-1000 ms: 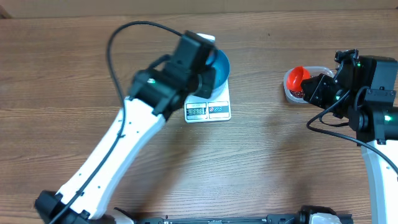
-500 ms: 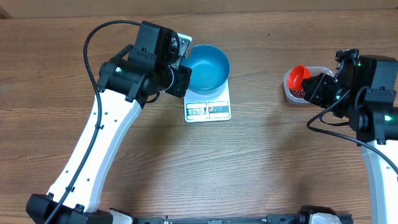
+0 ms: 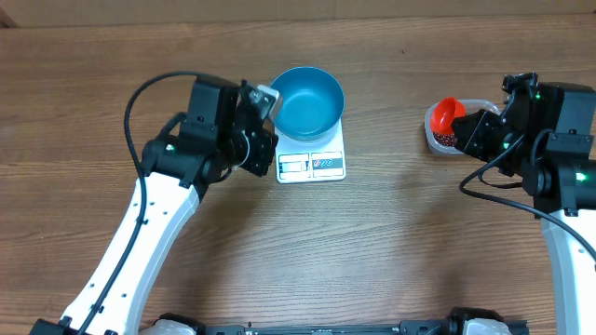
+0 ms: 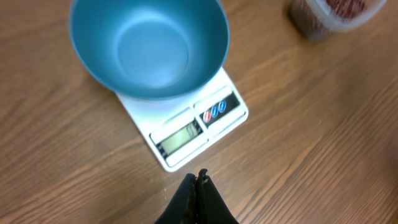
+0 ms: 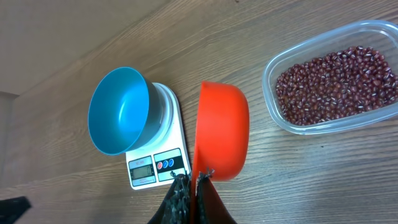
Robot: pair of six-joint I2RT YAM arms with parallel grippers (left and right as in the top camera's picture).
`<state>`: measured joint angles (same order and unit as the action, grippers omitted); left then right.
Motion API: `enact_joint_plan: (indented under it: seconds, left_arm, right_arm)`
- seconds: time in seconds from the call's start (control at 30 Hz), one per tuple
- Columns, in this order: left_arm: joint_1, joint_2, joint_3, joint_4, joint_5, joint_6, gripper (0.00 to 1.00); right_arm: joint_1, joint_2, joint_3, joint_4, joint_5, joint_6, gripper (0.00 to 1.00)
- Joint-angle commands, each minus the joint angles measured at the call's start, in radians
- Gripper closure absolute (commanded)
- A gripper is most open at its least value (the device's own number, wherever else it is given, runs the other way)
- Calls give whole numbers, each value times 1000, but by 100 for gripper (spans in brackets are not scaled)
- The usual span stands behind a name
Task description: Scoop item into bowl and weigh 150g on scale
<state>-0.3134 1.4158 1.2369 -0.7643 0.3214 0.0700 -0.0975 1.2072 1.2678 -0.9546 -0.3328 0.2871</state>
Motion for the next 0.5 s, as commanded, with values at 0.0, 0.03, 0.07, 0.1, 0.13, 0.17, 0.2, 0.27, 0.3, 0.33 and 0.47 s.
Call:
enact_joint_plan:
  seconds: [0.0, 0.03, 0.07, 0.1, 0.13, 0.17, 0.2, 0.27, 0.3, 0.33, 0.47]
  left_arm:
    - [7, 5, -27, 4, -25, 87, 96]
    - [7, 13, -27, 4, -37, 87, 96]
    - [6, 21, -27, 5, -40, 87, 96]
    - [6, 27, -27, 7, -40, 87, 95]
    - [6, 33, -27, 7, -40, 87, 95]
    - [6, 36, -27, 6, -40, 87, 94]
    - [6, 38, -27, 6, -40, 87, 93]
    - [6, 40, -27, 6, -40, 87, 86]
    - [6, 41, -27, 6, -40, 87, 80]
    - [6, 41, -27, 5, -40, 87, 77]
    - [6, 41, -27, -11, -40, 86, 66]
  right_arm:
    - [-1, -2, 15, 6, 7, -8, 96]
    - [-1, -2, 15, 6, 7, -8, 96]
    - [-1, -2, 15, 6, 7, -7, 96]
    - [-1, -2, 15, 6, 7, -7, 96]
    - [-1, -2, 15, 6, 7, -7, 96]
    - [-1, -2, 15, 6, 7, -7, 96]
    - [-1, -2, 15, 6, 7, -7, 96]
    - [-1, -2, 15, 7, 7, -7, 96]
    - [-1, -2, 15, 7, 7, -7, 96]
    - [-1, -2, 15, 8, 7, -7, 96]
    - [-1, -2, 15, 8, 7, -7, 96]
